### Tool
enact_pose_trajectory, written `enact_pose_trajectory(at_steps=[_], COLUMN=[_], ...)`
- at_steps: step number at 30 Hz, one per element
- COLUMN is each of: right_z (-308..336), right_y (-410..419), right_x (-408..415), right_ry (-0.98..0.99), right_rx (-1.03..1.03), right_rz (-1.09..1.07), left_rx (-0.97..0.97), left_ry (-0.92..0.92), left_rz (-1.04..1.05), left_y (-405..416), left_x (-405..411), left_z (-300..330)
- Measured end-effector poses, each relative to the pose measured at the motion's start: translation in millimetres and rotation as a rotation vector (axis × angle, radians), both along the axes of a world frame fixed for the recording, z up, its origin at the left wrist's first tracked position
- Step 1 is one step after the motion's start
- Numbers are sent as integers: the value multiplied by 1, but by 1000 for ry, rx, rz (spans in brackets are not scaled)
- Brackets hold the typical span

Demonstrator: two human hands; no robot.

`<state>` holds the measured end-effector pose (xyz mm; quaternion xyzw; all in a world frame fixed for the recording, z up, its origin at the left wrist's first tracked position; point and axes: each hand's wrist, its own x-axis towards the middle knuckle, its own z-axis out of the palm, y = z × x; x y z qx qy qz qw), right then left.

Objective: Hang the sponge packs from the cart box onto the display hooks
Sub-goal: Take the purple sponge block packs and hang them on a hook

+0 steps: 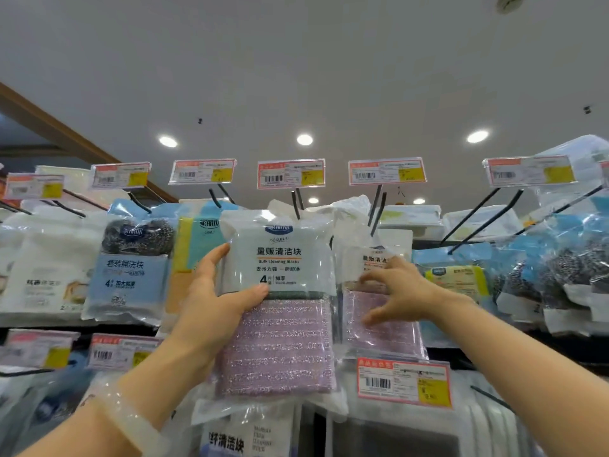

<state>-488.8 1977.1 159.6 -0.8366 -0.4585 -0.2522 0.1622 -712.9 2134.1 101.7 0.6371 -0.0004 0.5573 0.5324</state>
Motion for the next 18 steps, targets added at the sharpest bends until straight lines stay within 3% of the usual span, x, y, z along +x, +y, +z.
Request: enact_pose_trajectory(at_steps=[5, 7, 10, 11, 15, 18], right_z=[-9, -8, -2, 0, 9, 22], right_y=[-2, -8, -24, -30, -51, -69], right_x=[3, -4, -16, -17, -22, -23], right_ry=[-114, 54, 576, 662, 513, 489], right_rx=[-222, -18, 566, 693, 791, 715], right_rz=[-203, -5, 415, 527, 734, 776], left_rx=[4, 4, 25, 42, 105, 256], left_ry=[51, 74, 93, 95, 63, 67], left_rz=[-90, -170, -186, -178, -187, -136], left_y=[-10, -18, -34, -41, -63, -73], left_x=[14, 23, 40, 46, 71, 82], left_z=[2, 2, 4, 6, 21, 34])
